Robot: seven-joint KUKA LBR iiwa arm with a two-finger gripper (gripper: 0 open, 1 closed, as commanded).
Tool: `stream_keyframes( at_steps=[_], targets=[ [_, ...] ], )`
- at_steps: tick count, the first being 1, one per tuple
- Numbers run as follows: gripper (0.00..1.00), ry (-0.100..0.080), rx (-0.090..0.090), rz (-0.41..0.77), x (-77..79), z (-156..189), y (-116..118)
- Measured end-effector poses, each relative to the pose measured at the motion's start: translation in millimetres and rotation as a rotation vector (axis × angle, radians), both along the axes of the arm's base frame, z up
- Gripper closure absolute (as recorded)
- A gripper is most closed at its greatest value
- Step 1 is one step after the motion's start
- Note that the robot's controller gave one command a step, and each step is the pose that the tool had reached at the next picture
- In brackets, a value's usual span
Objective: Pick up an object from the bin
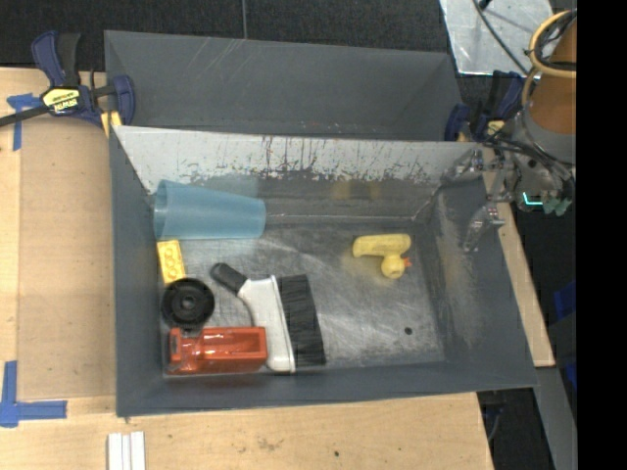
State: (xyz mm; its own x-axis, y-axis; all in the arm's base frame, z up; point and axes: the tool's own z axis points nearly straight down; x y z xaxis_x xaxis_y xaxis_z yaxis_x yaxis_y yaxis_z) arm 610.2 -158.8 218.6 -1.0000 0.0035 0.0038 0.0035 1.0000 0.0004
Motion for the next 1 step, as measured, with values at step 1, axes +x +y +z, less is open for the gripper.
stream_keyframes(
  at_steps=[1],
  targets=[
    [0.0, -0.008, -0.002, 0.003, 1.7, 4.9, 0.5]
  ],
)
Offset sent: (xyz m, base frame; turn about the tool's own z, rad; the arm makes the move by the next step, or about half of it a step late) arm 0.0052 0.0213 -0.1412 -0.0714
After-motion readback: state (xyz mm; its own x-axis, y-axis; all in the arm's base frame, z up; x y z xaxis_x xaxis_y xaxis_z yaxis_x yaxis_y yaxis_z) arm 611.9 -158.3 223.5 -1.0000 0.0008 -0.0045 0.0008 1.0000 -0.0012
